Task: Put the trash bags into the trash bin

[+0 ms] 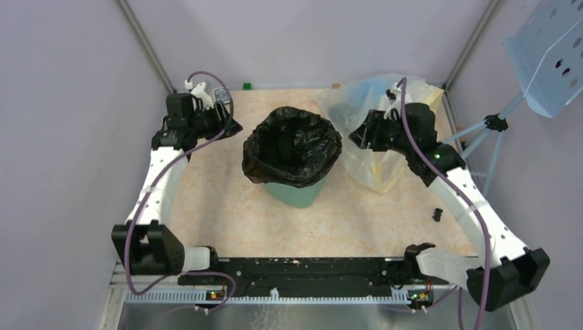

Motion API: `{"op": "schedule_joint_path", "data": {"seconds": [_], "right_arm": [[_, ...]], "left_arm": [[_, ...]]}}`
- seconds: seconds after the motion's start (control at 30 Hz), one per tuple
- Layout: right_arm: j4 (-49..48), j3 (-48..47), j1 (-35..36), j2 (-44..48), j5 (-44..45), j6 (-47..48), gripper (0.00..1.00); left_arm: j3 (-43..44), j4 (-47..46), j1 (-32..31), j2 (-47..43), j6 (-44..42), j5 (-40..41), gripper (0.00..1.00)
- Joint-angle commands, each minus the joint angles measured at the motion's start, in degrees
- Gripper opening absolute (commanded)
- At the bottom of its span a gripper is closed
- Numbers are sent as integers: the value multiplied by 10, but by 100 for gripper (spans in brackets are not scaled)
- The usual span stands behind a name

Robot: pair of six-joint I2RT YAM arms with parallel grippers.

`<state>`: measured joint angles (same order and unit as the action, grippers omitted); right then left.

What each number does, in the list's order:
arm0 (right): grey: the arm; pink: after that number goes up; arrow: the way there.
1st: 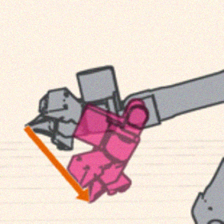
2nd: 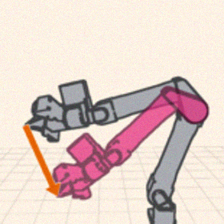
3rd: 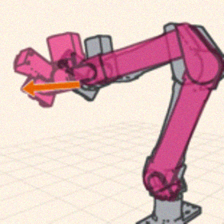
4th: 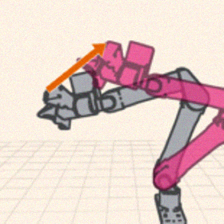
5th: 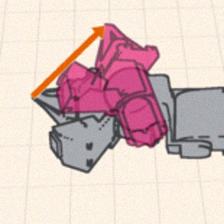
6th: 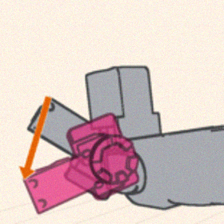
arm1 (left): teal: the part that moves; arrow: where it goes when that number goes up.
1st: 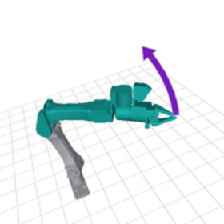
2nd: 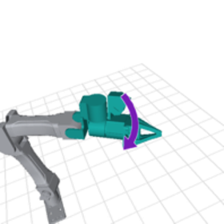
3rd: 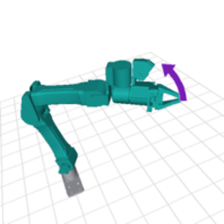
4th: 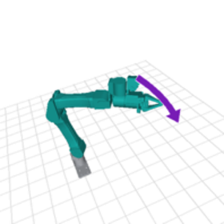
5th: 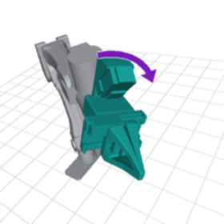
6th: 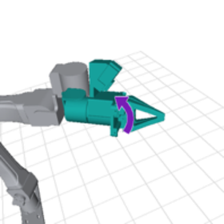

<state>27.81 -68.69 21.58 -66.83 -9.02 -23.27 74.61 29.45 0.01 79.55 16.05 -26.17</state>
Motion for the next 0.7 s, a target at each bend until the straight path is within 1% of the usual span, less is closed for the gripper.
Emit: {"op": "schedule_joint_path", "data": {"seconds": [0.0,0.1,0.2,0.23,0.33,0.4,0.47,0.53,0.6,0.67], "right_arm": [[-25,84,-3,88,-67,-73,54],[-41,140,-2,142,-132,-119,55],[-63,179,-1,171,-202,-163,63],[-77,191,1,178,-216,-181,66],[-123,226,15,193,-231,-231,68],[-150,241,31,194,-223,-255,68],[-168,250,46,187,-207,-276,68],[-188,255,57,174,-198,-295,65],[-209,260,64,162,-190,-312,61],[-222,259,67,150,-183,-320,59]], "left_arm": [[-87,-40,17,-108,68,-7,57],[-144,-43,19,-184,94,-23,62],[-169,-14,20,-249,106,-25,74],[-174,-3,20,-264,110,-26,77],[-199,9,20,-308,143,-49,80],[-224,4,20,-339,185,-65,86],[-251,0,21,-364,233,-78,87],[-273,-1,21,-378,268,-93,86],[-285,5,20,-387,285,-98,85],[-292,9,20,-395,291,-98,82]]}}
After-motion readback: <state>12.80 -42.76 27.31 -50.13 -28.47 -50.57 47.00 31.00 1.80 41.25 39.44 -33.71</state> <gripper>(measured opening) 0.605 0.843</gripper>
